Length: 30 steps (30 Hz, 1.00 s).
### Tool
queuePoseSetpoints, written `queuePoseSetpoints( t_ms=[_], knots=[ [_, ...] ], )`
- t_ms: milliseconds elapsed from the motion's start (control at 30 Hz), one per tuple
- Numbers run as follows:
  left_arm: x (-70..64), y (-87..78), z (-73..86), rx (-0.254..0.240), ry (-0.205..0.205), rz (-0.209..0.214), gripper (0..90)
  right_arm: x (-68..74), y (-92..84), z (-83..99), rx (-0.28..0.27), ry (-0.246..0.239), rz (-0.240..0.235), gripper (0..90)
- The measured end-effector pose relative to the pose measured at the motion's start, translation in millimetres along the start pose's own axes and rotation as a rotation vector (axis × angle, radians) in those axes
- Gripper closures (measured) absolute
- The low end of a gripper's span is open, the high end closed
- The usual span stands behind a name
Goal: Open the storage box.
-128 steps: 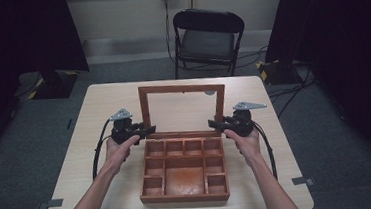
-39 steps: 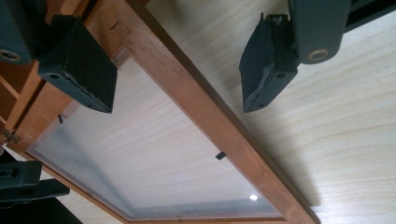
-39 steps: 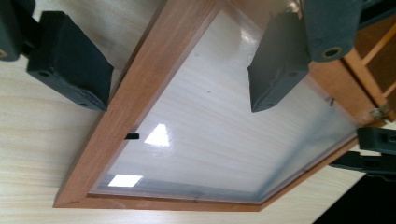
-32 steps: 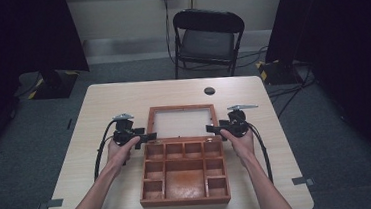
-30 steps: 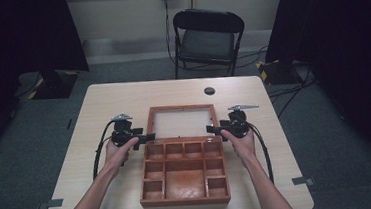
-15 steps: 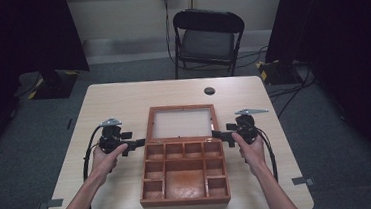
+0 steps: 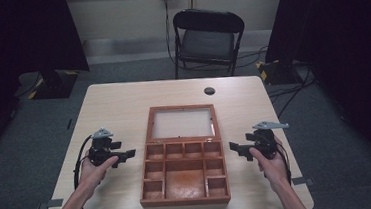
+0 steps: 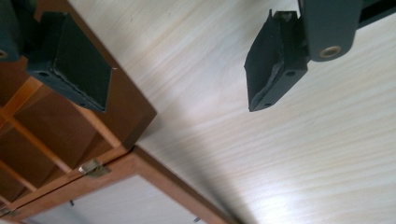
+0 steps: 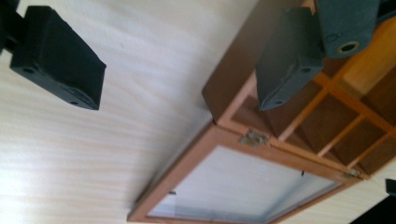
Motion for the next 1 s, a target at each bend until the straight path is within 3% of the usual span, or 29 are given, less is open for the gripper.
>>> queuePoseSetpoints(
  t_ms=[133,300,400,467,533,633,700,733,833,900,1000],
  knots=[
    [1.1,-7.7,6.9,-0.005,-0.004,-0.018,23.1,-5.7,-10.8,14.7,0.02,0.008,0.02,15.1],
    [4.6,-12.9,24.6,0.029,0.008,-0.058,23.1,-20.2,-20.8,32.8,0.031,0.044,0.075,15.0],
    [8.8,-11.8,35.6,0.052,0.016,-0.085,23.1,-28.6,-21.1,45.4,0.055,0.108,0.079,15.1],
    [10.9,-11.7,39.6,0.067,0.015,-0.098,23.0,-36.3,-20.7,52.6,0.062,0.106,0.126,15.1],
    [10.4,-10.4,41.7,0.082,0.047,-0.112,22.8,-41.9,-18.4,59.8,0.089,0.113,0.155,15.1],
    [10.0,-4.6,47.2,0.132,0.08,-0.131,20.7,-48.4,-14.4,67.2,0.133,0.075,0.212,14.5],
    [13.0,-1.7,48.8,0.088,0.106,-0.191,18.7,-51.0,-13.2,67.8,0.126,0.04,0.251,14.4],
    [14.6,-1.3,49.6,0.078,0.121,-0.198,18.1,-51.4,-12.7,67.4,0.122,0.044,0.255,14.4],
    [16.6,1.1,50.8,0.035,0.117,-0.201,14.0,-55.3,-9.4,70.3,0.093,-0.027,0.322,10.6],
    [16.3,1.3,50.6,0.032,0.112,-0.204,13.2,-56.5,-7.5,71.8,0.06,-0.025,0.322,7.0],
    [16.1,1.6,50.5,0.032,0.108,-0.208,13.1,-56.9,-7.2,71.7,0.06,-0.023,0.33,6.5]
  ],
)
Point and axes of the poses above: each handheld gripper's, and its own axes: y roughly forward along the jaws, z roughly out of its underside, x roughly to its left, the point moved 7 cm from there along y, roughly forward along the jaws, and after that the axes turned 4 degrees about y, right-handed, at the moved point
